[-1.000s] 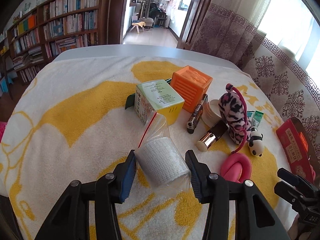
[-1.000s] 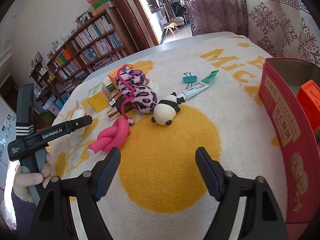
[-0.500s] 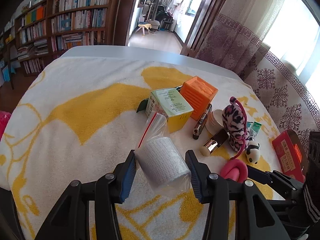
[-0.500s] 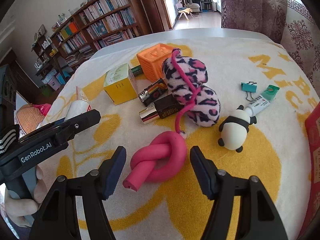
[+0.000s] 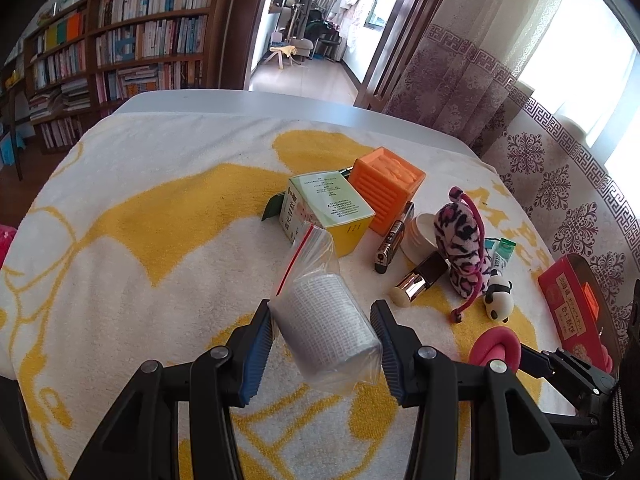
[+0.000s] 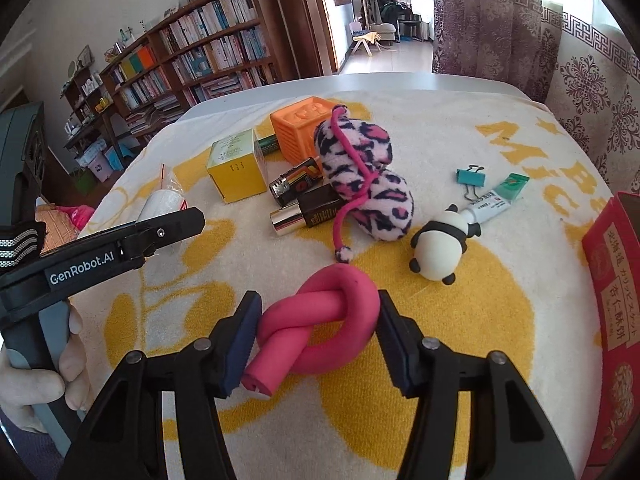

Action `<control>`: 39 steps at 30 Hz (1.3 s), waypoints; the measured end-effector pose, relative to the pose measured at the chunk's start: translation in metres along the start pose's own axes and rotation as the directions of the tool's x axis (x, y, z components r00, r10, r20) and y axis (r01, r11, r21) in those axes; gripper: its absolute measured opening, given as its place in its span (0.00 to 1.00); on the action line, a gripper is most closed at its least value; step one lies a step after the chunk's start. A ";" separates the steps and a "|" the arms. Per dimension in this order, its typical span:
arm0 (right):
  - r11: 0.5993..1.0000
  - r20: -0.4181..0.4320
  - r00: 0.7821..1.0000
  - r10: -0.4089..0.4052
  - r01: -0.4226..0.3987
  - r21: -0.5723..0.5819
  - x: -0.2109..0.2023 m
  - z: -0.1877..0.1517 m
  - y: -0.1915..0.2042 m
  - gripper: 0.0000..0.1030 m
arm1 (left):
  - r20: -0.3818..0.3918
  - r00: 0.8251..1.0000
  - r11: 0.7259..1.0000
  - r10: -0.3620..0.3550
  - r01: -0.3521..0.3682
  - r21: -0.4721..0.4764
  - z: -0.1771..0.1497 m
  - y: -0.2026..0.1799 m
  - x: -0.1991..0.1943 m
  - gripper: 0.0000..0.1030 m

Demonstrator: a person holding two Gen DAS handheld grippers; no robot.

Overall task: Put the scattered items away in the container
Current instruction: 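Close the right tool on the pink foam knot while the left tool holds the tape roll, then carry both items into the red tin box and open both tools to release them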

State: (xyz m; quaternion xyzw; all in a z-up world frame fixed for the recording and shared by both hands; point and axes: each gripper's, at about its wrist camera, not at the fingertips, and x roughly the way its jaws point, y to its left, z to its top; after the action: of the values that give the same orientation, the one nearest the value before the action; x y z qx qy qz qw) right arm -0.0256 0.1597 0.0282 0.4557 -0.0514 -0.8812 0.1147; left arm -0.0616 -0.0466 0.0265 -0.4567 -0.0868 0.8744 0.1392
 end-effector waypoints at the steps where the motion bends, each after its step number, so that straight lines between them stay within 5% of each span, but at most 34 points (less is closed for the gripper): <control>1: 1.000 0.013 1.000 0.003 -0.003 0.010 -0.007 -0.001 -0.004 0.59 | -0.002 1.000 1.000 -0.001 0.001 0.002 0.000 -0.001 0.001 0.49; 14: 0.986 0.177 0.981 -0.078 0.049 0.160 -0.097 -0.019 -0.071 0.59 | -0.014 0.999 0.998 -0.039 0.040 0.043 -0.008 -0.037 -0.001 0.49; 23: 0.951 0.245 0.950 -0.195 0.122 0.285 -0.148 -0.041 -0.139 0.59 | -0.044 0.990 0.984 -0.136 0.140 0.106 -0.014 -0.101 -0.004 0.49; 29: 0.913 0.269 0.924 -0.271 0.158 0.377 -0.180 -0.059 -0.190 0.59 | -0.054 0.978 0.957 -0.201 0.208 0.202 -0.017 -0.165 -0.014 0.49; 39: 0.898 0.312 0.918 -0.244 0.093 0.429 -0.201 -0.071 -0.236 0.59 | -0.123 0.947 0.886 -0.298 0.323 0.334 -0.040 -0.274 -0.014 0.49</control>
State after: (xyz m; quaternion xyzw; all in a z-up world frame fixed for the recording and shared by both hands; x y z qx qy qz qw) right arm 0.1079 0.4392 0.1001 0.3041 -0.2126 -0.9258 -0.0719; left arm 0.0238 0.2091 0.0914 -0.4343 0.0028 0.8261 0.3590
